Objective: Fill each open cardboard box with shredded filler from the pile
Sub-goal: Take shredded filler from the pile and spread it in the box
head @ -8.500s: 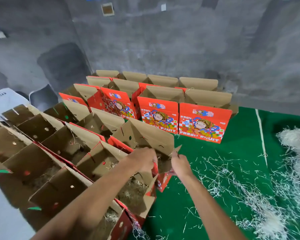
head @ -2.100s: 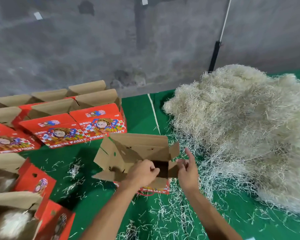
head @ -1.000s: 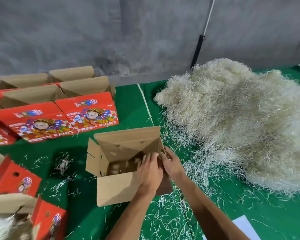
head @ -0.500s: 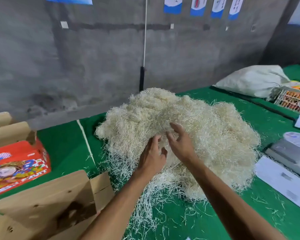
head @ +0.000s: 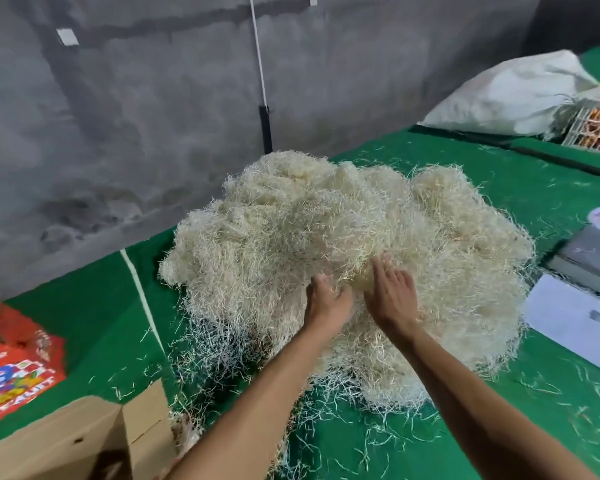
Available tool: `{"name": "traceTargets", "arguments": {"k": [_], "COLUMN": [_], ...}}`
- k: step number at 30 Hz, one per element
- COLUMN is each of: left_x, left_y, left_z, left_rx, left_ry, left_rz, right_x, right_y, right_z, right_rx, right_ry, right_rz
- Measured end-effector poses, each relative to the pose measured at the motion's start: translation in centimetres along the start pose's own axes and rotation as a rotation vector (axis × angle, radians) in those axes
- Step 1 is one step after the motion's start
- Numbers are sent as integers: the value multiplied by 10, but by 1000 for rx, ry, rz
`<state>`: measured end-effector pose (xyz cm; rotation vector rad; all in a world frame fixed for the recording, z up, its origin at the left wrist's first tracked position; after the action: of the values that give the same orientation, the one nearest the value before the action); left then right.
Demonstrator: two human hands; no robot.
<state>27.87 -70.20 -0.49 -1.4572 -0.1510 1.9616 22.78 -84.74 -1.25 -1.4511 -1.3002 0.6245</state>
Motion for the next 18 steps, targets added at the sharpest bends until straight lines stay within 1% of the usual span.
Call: {"name": "traceTargets", "arguments": {"k": [2, 3, 5, 8, 9, 10, 11, 13, 14, 16, 18], "left_x": [8, 11, 14, 31, 41, 51, 62, 88, 99, 113, 132], "left_y": [-3, -4, -10, -32, -41, -51, -65, -102, -123, -158, -189], "left_z": [-7, -9, -12, -15, -13, -9, -5, 7, 17, 35, 49], "left_rx": [-1, 24, 93, 193, 236, 242, 199, 0, -92, -141, -117], "left_ry": [-14, -13, -64, -283, -349, -384, -397, -415, -405, -367, -353], "left_rz": [15, 66, 303, 636, 705, 751, 744, 621, 590, 636, 715], "right_x": [15, 26, 59, 122, 139, 154, 167, 189, 197, 209, 215], "right_y": [-5, -10, -17, -17, -15, -15, -14, -14, -15, -16, -12], "right_z": [0, 0, 0, 9, 15, 22, 29, 44, 51, 55, 59], "right_rx": [-117, -172, -223, -179, -148, -112, -80, -28, -22, 1, 42], "right_ry": [-81, -124, -212, -401, -447, -490, -530, -594, -596, -502, -347], "right_rz": [-40, -68, -132, -217, -255, -290, -322, -405, -458, -544, -512]}}
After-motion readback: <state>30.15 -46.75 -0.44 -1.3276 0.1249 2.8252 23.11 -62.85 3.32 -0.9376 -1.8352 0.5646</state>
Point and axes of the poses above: each hand's wrist, its own z-axis away from the middle knuckle, its own y-axis out of the palm, x = y × z, the point moved 8 cm from there along -z, towards the middle knuckle, and after that the axes turned 10 degrees about -y, right-handed, at the moved point
